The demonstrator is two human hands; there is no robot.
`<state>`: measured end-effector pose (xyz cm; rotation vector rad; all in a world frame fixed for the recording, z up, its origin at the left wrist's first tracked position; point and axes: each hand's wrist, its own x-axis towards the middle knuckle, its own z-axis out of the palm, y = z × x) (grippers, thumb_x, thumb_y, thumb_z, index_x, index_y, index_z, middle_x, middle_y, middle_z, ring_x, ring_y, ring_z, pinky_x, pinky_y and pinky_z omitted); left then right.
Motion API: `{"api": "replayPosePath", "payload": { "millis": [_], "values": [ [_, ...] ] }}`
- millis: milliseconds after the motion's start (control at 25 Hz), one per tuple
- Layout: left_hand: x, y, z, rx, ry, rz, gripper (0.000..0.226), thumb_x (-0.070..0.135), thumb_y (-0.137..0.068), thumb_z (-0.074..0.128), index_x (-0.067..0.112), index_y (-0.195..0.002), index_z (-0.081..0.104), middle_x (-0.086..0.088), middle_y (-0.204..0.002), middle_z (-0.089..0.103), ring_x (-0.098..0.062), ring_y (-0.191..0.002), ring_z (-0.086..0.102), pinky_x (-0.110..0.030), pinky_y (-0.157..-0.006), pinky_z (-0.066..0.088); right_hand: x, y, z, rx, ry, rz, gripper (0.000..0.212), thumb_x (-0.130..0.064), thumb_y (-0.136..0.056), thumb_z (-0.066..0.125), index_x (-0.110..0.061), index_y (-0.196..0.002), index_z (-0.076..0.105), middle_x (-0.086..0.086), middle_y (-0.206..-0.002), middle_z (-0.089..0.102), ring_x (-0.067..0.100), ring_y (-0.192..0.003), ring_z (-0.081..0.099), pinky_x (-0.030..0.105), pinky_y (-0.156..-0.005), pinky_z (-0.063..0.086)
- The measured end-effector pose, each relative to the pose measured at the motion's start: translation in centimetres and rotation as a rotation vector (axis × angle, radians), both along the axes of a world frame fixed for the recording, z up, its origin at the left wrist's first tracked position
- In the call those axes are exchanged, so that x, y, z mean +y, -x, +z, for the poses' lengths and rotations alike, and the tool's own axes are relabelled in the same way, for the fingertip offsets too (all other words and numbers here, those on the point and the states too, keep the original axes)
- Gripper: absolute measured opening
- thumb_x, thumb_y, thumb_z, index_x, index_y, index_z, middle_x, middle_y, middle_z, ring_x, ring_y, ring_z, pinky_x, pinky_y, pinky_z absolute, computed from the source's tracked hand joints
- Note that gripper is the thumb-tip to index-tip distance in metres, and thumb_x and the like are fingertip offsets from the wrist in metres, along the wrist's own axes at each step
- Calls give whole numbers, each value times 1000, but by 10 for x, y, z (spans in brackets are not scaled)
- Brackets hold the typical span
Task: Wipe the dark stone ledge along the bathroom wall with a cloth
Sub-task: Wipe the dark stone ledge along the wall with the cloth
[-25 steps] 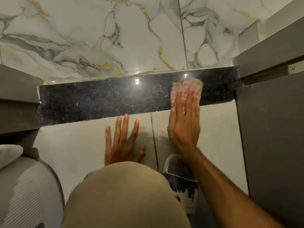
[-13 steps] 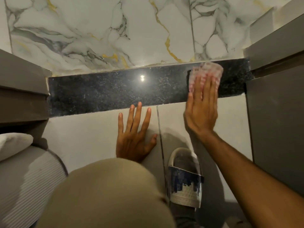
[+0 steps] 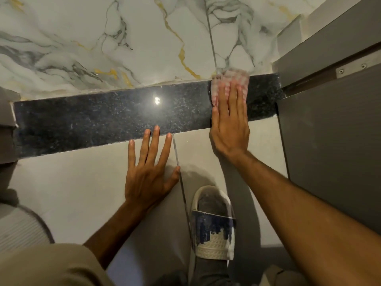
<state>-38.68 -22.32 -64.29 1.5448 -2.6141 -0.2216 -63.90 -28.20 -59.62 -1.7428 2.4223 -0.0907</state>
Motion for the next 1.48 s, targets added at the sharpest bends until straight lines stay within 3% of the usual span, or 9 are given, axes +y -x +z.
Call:
{"api": "replayPosePath", "payload": {
  "millis": [120,360,600,840,1000,1120,1240,1360,1480],
  "values": [
    [1,0,-1,7,15,0,87,72,-108,31,18,-175,22,-19,-184,15,-36,-172,7,-63,-137,1,49,-17,2,-43,-41,149,69,-33,-116,35,-18,-175,1,7,-185,1,23,-172,1,42,-141,11],
    [1,0,-2,19,14,3,88,74,-107,30,18,-175,23,-18,-184,15,-38,-171,11,-63,-137,2,16,-13,1,-29,-1,-234,69,-40,-117,27,-9,-174,5,15,-183,9,31,-171,10,47,-140,15],
    [1,-1,0,28,-3,17,85,71,-108,28,19,-175,23,-19,-184,13,-37,-171,11,-63,-137,4,54,-40,-1,-20,-76,368,69,-35,-116,33,-16,-175,4,8,-185,2,23,-172,2,44,-141,13],
    [1,0,-1,39,-6,14,86,72,-108,28,18,-175,25,-19,-184,13,-38,-171,11,-64,-137,6,-2,5,6,1,-46,-93,68,-35,-119,28,-12,-174,-4,13,-184,-3,29,-171,0,50,-141,13],
    [1,-2,0,42,-8,18,85,72,-109,28,19,-175,22,-20,-184,12,-37,-172,9,-61,-138,-1,12,-37,-1,-35,-1,267,69,-24,-116,42,-14,-175,8,10,-184,7,27,-171,8,46,-140,13],
    [2,0,6,55,-22,17,83,69,-109,30,16,-174,28,-20,-183,16,-39,-170,15,-65,-137,8,56,-6,11,-144,-16,7,64,-35,-117,37,-24,-175,11,3,-184,12,27,-169,22,50,-128,44],
    [2,0,5,62,-32,14,83,69,-109,30,17,-174,28,-20,-183,16,-39,-170,15,-66,-136,9,4,32,7,-11,-11,-391,66,-35,-118,30,-10,-174,7,17,-183,9,37,-170,12,57,-134,30],
    [1,0,3,67,-32,28,82,68,-109,31,18,-174,27,-20,-183,16,-38,-171,14,-66,-136,9,-33,18,-1,85,-54,-48,66,-23,-117,30,-6,-173,2,21,-182,3,38,-171,3,53,-140,9],
    [3,1,6,75,-45,33,82,66,-108,38,17,-173,31,-21,-182,19,-40,-170,17,-69,-135,16,33,-13,9,-80,-70,132,64,-34,-118,28,-17,-175,3,7,-185,2,25,-172,2,44,-140,14]
  ]
}}
